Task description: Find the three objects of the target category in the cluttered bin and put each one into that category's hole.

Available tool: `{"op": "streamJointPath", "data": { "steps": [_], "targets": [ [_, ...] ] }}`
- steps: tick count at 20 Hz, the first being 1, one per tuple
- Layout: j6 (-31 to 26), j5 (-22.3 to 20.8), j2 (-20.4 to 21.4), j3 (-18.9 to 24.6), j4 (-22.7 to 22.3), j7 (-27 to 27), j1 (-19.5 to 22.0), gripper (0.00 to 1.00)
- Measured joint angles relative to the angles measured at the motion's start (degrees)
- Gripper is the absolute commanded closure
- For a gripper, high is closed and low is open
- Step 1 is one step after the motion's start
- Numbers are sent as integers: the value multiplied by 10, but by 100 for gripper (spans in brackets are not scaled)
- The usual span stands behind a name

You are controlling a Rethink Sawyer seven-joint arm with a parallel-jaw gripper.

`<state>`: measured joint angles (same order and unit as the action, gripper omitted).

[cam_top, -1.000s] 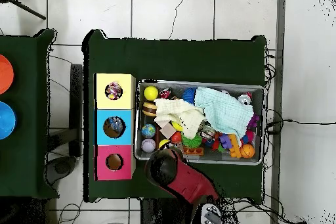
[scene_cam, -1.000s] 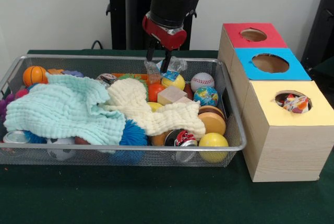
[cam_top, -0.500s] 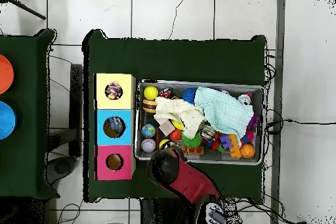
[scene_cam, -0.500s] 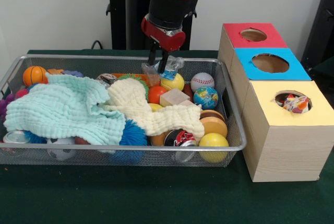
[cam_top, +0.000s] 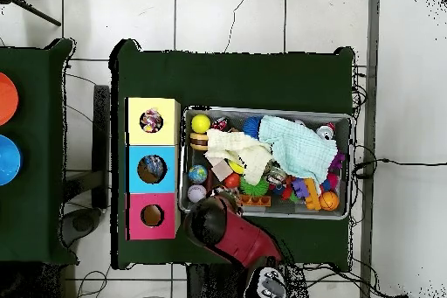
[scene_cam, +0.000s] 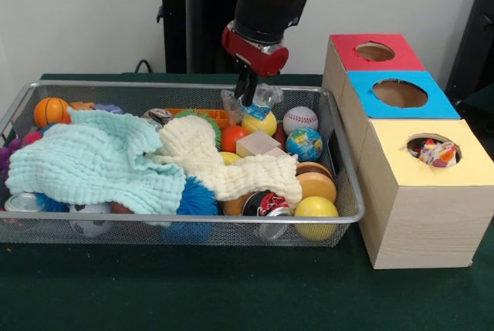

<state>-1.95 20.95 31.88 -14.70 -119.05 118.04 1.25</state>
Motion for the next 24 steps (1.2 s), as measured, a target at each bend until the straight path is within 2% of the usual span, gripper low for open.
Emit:
{"op": "streamJointPath", "data": {
  "steps": [7,12,18,24],
  "targets": [
    [-10,4,2,-32,2,0,-44,100],
    [-67,3,11,-55,9,0,-75,100],
    [-122,3,24,-67,16,0,-80,100],
    [-149,3,36,-80,27,0,-80,100]
  ]
}}
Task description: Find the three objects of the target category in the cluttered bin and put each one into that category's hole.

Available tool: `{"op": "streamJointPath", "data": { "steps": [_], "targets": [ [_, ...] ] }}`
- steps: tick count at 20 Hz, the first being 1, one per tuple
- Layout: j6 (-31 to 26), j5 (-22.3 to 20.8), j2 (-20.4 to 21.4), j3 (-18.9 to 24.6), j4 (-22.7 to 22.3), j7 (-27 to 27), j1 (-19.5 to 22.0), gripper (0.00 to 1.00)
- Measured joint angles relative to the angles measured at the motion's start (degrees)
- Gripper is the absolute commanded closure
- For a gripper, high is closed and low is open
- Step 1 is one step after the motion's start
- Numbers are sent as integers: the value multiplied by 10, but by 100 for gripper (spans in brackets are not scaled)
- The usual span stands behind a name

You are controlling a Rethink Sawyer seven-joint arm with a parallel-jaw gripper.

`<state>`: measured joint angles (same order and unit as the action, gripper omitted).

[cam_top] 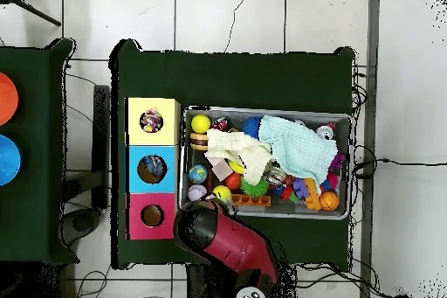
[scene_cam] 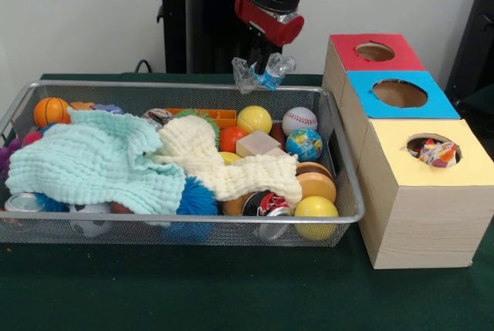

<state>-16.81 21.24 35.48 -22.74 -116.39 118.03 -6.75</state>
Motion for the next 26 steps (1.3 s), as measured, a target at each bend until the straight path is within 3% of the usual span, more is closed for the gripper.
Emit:
{"op": "streamJointPath", "data": {
  "steps": [18,26],
  "targets": [
    [-57,-2,35,-15,88,0,-26,100],
    [-104,-2,38,-35,134,0,-67,100]
  ]
}}
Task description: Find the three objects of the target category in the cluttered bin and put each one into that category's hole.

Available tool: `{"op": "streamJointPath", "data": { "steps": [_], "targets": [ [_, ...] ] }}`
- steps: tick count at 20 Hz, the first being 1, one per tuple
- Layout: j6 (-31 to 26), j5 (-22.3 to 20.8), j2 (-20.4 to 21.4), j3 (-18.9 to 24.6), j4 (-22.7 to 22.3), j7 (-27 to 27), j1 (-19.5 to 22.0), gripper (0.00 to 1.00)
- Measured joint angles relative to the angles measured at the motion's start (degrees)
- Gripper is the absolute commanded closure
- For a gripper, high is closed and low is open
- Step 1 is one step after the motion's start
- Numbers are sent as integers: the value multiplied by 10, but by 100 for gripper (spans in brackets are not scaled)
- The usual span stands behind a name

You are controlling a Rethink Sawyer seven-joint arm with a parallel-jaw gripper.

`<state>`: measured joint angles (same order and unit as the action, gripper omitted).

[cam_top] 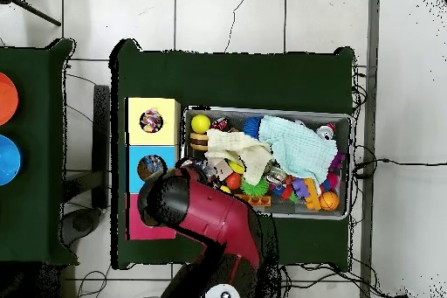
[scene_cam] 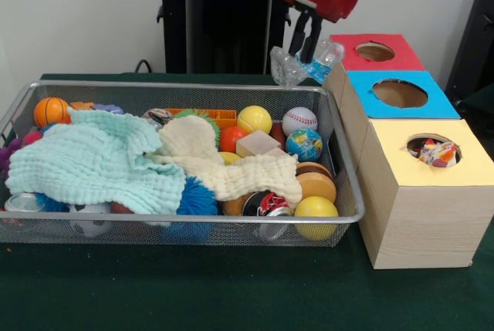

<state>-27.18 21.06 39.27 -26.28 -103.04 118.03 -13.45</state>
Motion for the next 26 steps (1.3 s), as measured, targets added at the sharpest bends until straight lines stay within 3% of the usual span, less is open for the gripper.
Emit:
{"op": "streamJointPath", "data": {
  "steps": [14,26],
  "targets": [
    [-37,35,-7,-12,29,13,-65,100],
    [-37,70,-51,-12,33,87,-116,100]
  ]
}}
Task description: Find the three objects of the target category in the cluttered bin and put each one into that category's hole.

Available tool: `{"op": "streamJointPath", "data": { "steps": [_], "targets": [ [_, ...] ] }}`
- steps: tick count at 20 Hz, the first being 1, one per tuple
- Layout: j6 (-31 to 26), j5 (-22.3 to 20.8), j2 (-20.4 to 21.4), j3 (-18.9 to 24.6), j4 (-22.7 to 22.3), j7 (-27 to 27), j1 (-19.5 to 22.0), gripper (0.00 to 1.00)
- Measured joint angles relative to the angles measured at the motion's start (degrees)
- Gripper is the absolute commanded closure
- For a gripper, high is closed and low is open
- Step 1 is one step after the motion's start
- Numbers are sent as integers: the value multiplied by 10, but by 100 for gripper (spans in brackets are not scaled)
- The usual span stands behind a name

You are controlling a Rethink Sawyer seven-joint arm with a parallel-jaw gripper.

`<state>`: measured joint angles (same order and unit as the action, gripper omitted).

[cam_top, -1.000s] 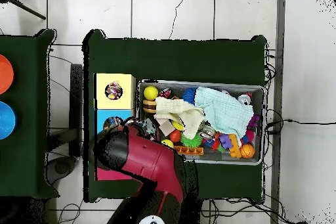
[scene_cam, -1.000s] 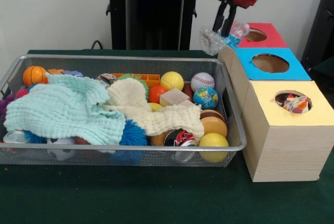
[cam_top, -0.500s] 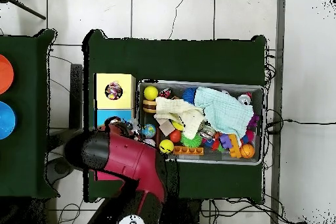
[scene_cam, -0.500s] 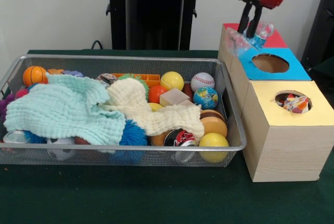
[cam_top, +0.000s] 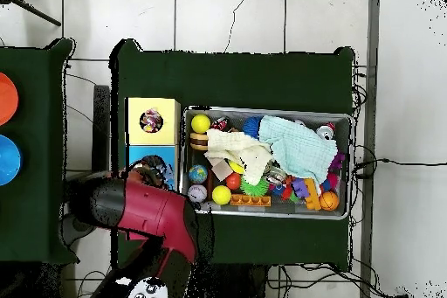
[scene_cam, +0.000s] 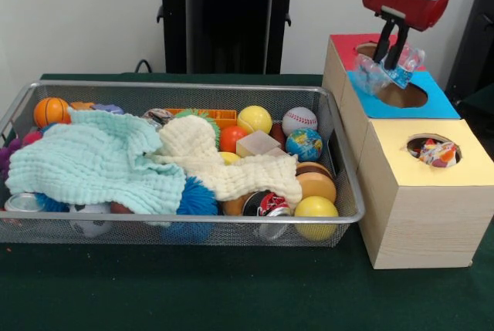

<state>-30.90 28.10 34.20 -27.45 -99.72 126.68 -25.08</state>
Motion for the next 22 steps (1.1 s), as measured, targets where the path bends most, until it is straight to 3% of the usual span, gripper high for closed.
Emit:
{"op": "streamJointPath", "data": {
  "steps": [22],
  "targets": [
    [-2,20,-28,-1,42,17,-18,100]
  ]
}}
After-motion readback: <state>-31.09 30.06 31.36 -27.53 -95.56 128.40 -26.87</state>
